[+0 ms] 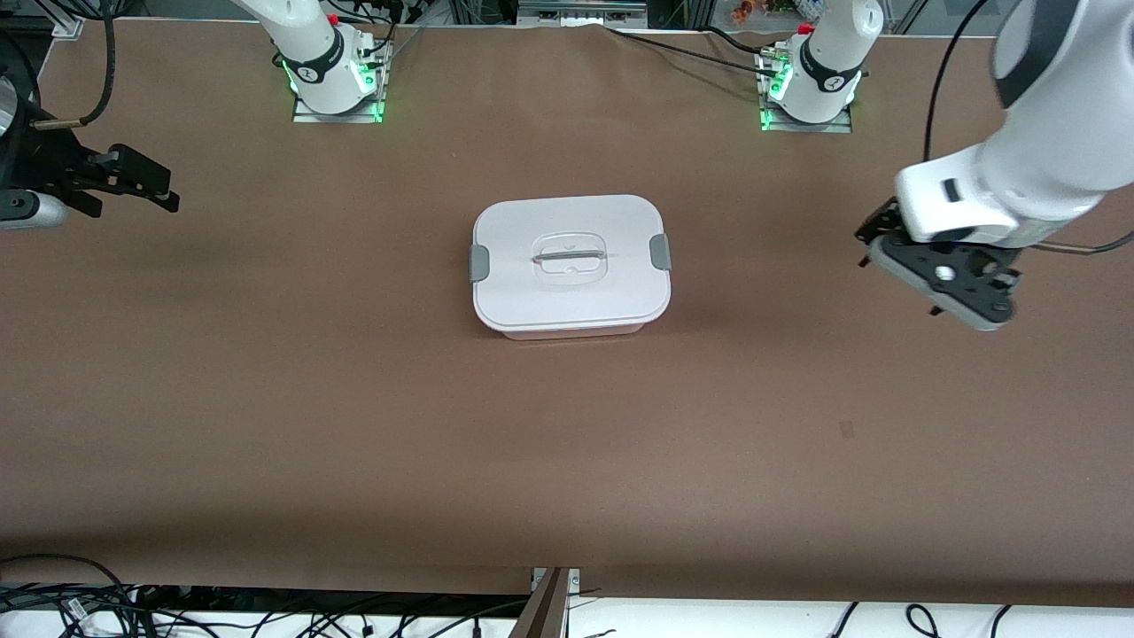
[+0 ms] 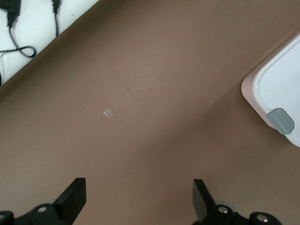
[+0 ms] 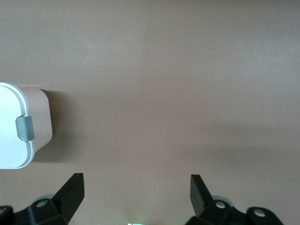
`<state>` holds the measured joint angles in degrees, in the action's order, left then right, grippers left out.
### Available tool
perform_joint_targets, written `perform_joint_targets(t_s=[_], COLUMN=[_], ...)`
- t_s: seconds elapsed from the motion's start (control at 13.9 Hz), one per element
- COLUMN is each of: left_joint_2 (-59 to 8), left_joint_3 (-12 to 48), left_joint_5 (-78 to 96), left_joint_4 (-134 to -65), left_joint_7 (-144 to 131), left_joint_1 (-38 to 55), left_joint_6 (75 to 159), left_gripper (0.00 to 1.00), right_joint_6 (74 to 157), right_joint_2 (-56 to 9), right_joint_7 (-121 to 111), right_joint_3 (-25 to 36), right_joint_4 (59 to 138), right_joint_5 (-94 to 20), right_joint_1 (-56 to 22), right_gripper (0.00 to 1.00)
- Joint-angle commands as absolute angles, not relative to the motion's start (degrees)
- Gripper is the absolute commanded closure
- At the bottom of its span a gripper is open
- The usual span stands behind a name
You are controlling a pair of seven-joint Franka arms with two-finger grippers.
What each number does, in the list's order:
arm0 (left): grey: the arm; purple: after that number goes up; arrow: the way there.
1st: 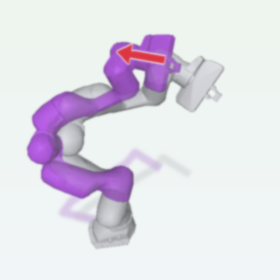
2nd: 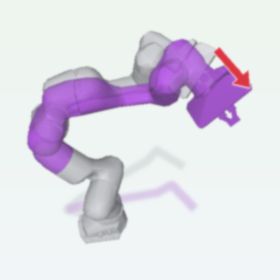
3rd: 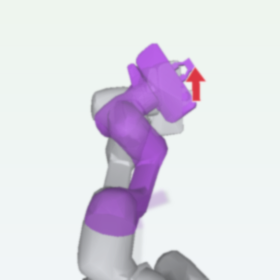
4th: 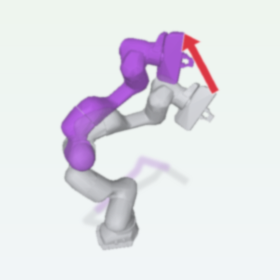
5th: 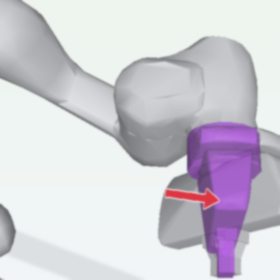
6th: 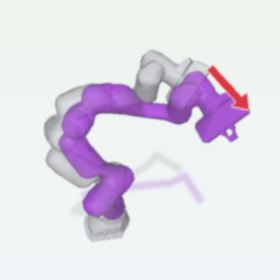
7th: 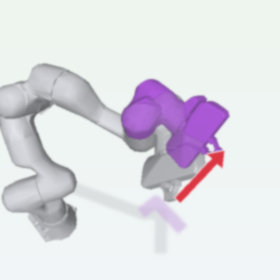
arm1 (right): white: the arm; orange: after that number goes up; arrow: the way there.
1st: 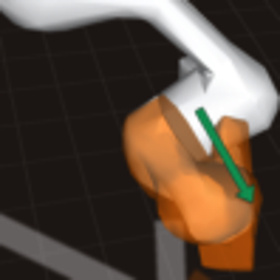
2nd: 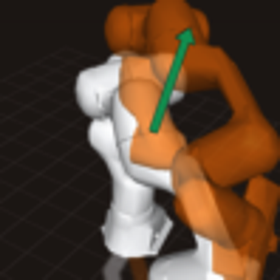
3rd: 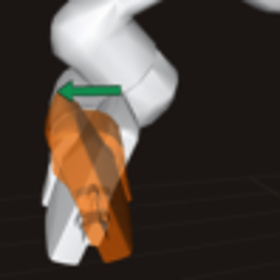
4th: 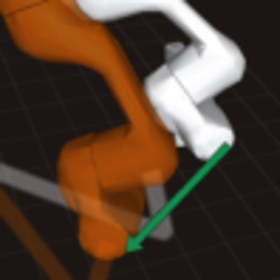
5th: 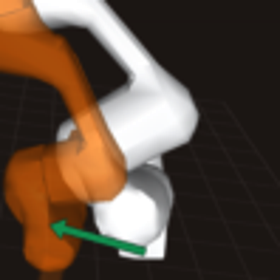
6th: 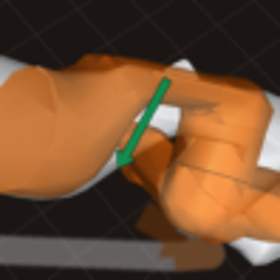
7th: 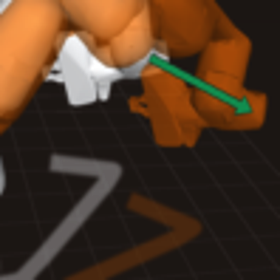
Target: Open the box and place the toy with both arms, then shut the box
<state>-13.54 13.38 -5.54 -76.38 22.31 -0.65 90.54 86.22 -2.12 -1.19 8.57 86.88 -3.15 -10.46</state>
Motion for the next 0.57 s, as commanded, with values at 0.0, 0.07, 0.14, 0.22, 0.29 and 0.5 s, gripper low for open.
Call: perform_joint_targets(t_s=[0.0, 0.07, 0.14, 0.22, 0.29, 0.5], left_joint_2=[-4.4, -2.0, 0.0, 1.1, 2.3, 4.3], left_joint_3=[7.9, 7.4, 5.5, 4.1, 3.2, 2.0], left_joint_5=[-2.9, -2.6, -2.1, -1.2, -0.4, -0.4], left_joint_4=[-87.5, -91.2, -93.8, -95.3, -97.4, -100.0], left_joint_7=[14.7, 10.1, 4.5, 1.3, 0.3, -4.1], left_joint_1=[0.4, 0.4, 0.4, 0.4, 0.4, 0.3], left_joint_6=[95.5, 95.9, 96.1, 96.0, 96.0, 96.0], left_gripper=[0.0, 0.0, 0.0, 0.0, 0.0, 0.0], right_joint_6=[86.0, 85.9, 86.0, 86.0, 86.0, 86.0], right_joint_2=[-2.0, -2.0, -2.0, -2.0, -2.0, -2.0], right_joint_7=[-1.1, -1.1, -1.1, -1.1, -1.1, -1.1], right_joint_3=[8.2, 8.2, 8.1, 8.2, 8.2, 8.2], right_joint_4=[86.2, 86.2, 86.2, 86.2, 86.2, 86.2], right_joint_5=[-2.9, -2.9, -2.9, -2.9, -2.9, -2.9], right_joint_1=[-9.9, -9.9, -9.9, -9.9, -9.9, -9.9], right_gripper=[0.0, 0.0, 0.0, 0.0, 0.0, 0.0])
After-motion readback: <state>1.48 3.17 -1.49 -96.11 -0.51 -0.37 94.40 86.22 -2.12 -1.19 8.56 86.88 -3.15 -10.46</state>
